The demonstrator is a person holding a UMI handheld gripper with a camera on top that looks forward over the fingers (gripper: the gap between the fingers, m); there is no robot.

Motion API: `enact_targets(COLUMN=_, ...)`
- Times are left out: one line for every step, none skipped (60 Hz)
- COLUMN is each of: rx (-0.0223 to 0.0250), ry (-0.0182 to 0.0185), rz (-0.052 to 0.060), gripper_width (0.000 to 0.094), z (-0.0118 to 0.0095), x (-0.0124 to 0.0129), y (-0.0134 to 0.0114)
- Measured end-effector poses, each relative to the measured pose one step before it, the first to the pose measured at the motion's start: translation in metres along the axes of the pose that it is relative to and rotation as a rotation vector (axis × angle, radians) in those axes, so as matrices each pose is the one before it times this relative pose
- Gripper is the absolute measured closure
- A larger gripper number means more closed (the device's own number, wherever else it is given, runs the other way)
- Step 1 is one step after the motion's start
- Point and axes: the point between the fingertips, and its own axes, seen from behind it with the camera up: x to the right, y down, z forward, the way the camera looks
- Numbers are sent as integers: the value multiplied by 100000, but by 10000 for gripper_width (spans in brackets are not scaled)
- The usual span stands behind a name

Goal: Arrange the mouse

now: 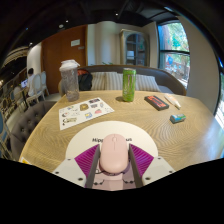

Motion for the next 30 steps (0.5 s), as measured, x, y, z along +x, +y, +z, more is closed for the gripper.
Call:
enact_targets(rx=-585, ry=-624, rz=-167, gripper_width=317, z=48, x=-190, y=54)
enact_targets(rx=48, ry=-1031, rz=-159, gripper_width=259, z=-113, x=-205, y=9)
enact_targets(rx=159, ry=-1432, rz=-131, gripper_width=196, z=-129, x=-266, y=-13)
enact_targets(rx=43, ry=-1593, rz=-148, gripper_width=133, z=-67, x=-234, y=-73)
enact_targets(rx=106, ry=-1438, rz=-7, gripper_width=74, z=-190, x=-248, y=12)
enact_targets(rx=-26, ry=-669, rz=15, gripper_width=92, z=-204, x=-76, y=37)
enact_targets(rx=1, ry=-925, rz=-73, gripper_width=107, z=-248, x=-136, y=39)
enact_targets(rx=-114, ry=-375, rz=-23, gripper_width=107, z=-261, x=-72, y=0)
enact_targets(rx=11, ry=-222, rz=-161, gripper_width=100, z=-207, x=79, y=20)
enact_targets(rx=212, ry=-95, rz=-357, gripper_width=92, z=-284, x=99, y=-23)
enact_targets(rx=329, ry=-89, rz=-464, gripper_width=51, z=-380, x=93, y=-16)
enact_targets(rx=459, ry=-241, rz=-489, gripper_width=79, z=-408, x=71, y=-45)
enact_targets(rx=366, ry=-587, rz=-388, gripper_width=80, z=-495, x=87, y=-59)
enact_targets(rx=410, ry=-706, rz=-461, gripper_width=83, z=-464, x=-6, y=-29)
enact_targets(rx=305, ry=-1000, rz=-223, gripper_width=83, z=-508, x=-25, y=-8)
enact_targets(rx=213, ry=-1116, rz=-160, gripper_width=82, z=-509, x=-29, y=7)
enact_targets(rx=214, ry=-1161, rz=-39, gripper_width=83, z=-567, x=-33, y=28)
enact_targets(rx=353, ry=-1110, rz=22, gripper_width=86, z=-570, x=34, y=16)
enact_targets(rx=541, ry=-1100, rz=118, gripper_width=85, z=-609, x=30, y=-21)
enact_targets(rx=739, ry=-1048, rz=140, gripper_width=84, z=-655, x=68, y=-42)
enact_targets(rx=716, ry=-744, rz=-6, gripper_width=86, z=-900, x=69, y=-83)
enact_targets(rx=872, ry=-795, rz=274, gripper_width=85, z=-699, x=224, y=-61)
enact_targets(rx=880, ry=-626, rz=264, gripper_width=83, z=-751, x=223, y=-85)
enact_targets(rx=788, ry=-542, rz=178, gripper_width=84, z=-735, x=257, y=-50)
enact_targets(rx=797, ry=-466, rz=119, gripper_width=83, z=-708, x=279, y=-32)
enact_targets(rx=917, ry=-366, rz=156, gripper_width=83, z=-724, x=317, y=-78)
enact_targets(rx=1099, ry=-254, rz=252, gripper_width=83, z=-717, x=381, y=-123)
enact_targets(rx=1106, ry=-129, rz=360, gripper_width=83, z=-708, x=404, y=-140)
enact_targets(rx=1122, ry=-111, rz=376, gripper_width=82, z=-550, x=479, y=-100)
enact_targets(rx=897, ry=46, rz=501, gripper_width=85, z=-819, x=391, y=-149)
